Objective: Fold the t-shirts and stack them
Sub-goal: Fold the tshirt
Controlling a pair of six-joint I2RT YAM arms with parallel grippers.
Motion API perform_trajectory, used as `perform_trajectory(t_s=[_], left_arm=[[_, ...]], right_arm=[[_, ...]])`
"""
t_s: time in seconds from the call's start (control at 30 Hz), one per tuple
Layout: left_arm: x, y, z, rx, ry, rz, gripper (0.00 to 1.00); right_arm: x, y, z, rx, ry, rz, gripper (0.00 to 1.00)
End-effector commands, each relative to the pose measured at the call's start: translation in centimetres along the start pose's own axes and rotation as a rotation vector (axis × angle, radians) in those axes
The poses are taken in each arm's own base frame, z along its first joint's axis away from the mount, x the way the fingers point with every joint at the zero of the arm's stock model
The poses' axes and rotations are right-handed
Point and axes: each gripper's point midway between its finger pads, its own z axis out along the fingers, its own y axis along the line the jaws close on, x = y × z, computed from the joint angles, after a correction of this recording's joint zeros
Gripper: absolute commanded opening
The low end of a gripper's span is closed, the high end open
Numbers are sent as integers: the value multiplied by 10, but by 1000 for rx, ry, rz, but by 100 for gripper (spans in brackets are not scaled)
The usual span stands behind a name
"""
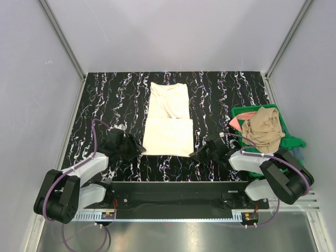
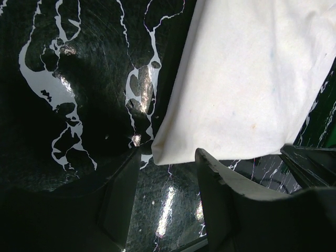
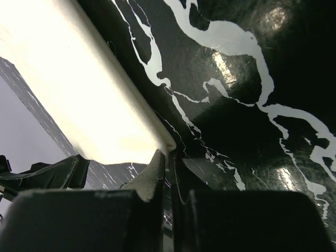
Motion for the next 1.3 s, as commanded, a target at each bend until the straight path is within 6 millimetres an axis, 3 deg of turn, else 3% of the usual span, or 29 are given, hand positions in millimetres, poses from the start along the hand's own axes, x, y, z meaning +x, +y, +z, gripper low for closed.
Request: perform_trajectory(t_s=[0.0, 0.53, 0.57, 0.6, 0.7, 0.73, 0.77, 0.83, 0.9, 0.93, 1.0, 1.27], left_arm=[[14, 24, 1, -96, 27, -7, 52], [26, 37, 4, -141, 41, -16, 45], [26, 37, 4, -145, 44, -19, 42], [27, 38, 4, -149, 46, -17, 32], [27, 36, 4, -140, 45, -11, 15], [26, 33, 3, -130, 40, -9, 4], [25, 27, 1, -108, 32, 2, 0], [21, 17, -5, -81, 27, 14, 0], [15, 3, -14, -47, -1, 38, 0], [12, -4, -21, -42, -6, 44, 0], [3, -23, -34, 2, -48, 67, 0], [18, -60, -78, 104, -46, 79, 0]], right_arm=[[-7, -9, 3, 23, -48, -26, 5], [-4, -2, -4, -20, -42, -26, 5], [-3, 0, -5, -26, -41, -27, 6], [-3, 1, -6, -29, -42, -32, 6], [-4, 4, -7, -24, -44, -54, 2], [-4, 6, -7, -32, -41, -66, 0], [-4, 13, -10, -54, -42, -103, 0], [-6, 14, -16, -38, -53, -150, 0], [-15, 30, -30, -72, -99, -212, 0], [-15, 21, -35, -29, -98, -230, 0], [-18, 33, -51, -70, -124, -262, 0], [1, 28, -96, -141, -43, -356, 0]])
